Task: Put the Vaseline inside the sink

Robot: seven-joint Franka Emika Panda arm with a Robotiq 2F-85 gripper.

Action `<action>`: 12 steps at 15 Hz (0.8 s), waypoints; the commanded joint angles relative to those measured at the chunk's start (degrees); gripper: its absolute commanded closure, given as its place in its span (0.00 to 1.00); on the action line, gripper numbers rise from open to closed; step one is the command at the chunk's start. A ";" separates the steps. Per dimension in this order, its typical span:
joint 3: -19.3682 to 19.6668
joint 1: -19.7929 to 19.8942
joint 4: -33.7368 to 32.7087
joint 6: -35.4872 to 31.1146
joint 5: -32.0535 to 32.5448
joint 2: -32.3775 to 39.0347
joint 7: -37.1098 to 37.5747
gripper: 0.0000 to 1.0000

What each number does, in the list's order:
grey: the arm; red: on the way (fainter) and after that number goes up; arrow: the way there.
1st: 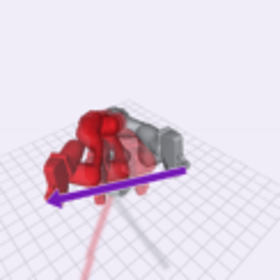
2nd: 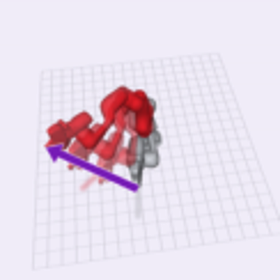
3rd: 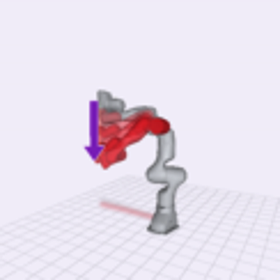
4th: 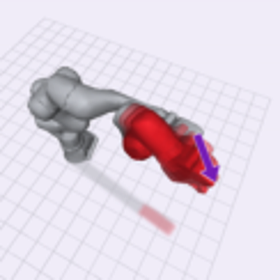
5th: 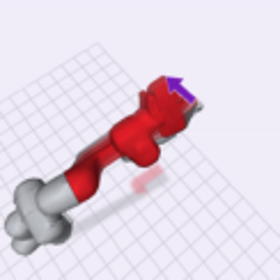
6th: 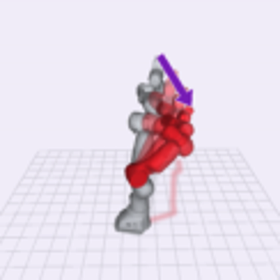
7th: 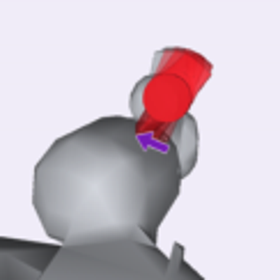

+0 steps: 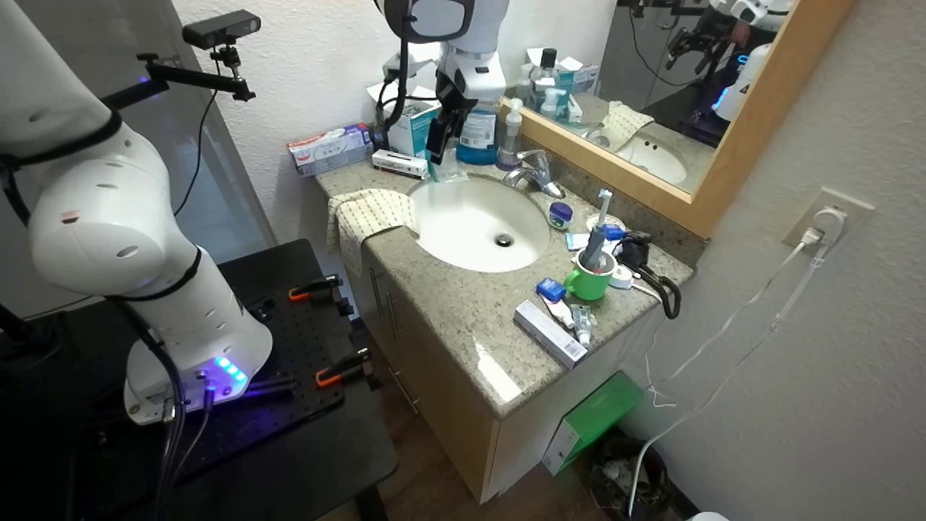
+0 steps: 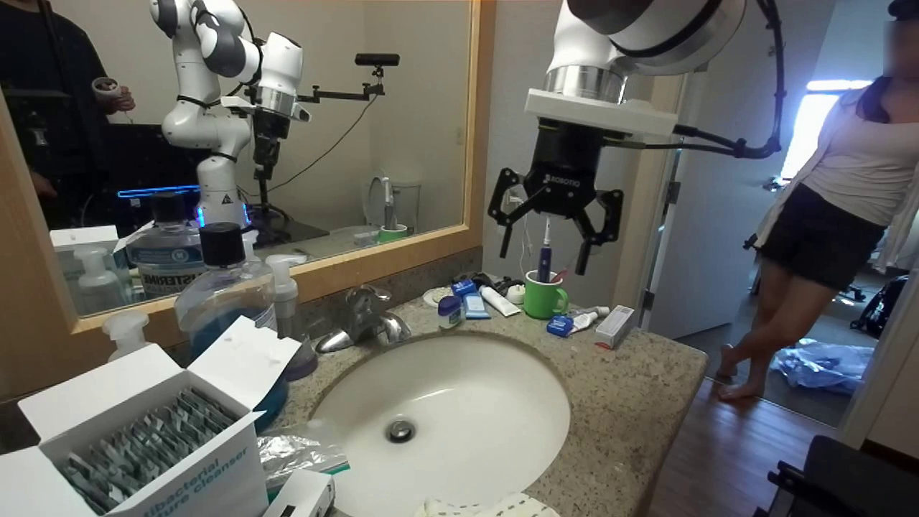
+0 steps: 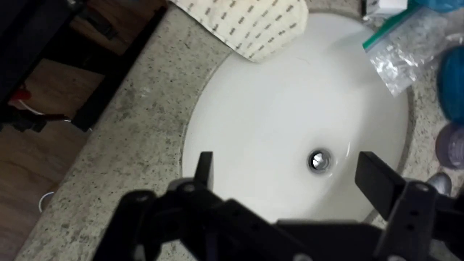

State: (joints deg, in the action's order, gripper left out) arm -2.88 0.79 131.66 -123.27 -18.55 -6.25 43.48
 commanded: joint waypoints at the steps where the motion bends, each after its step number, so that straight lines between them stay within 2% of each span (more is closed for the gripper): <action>1: 0.04 -0.70 -0.29 -2.69 0.43 0.92 2.59 0.00; 6: 0.13 -0.98 -0.37 -3.59 0.52 1.82 2.99 0.00; 12: -0.28 -0.83 -0.47 -18.65 3.55 5.18 20.70 0.00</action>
State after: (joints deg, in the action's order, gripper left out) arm -3.00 0.16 131.54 -135.35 -17.70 -3.30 56.53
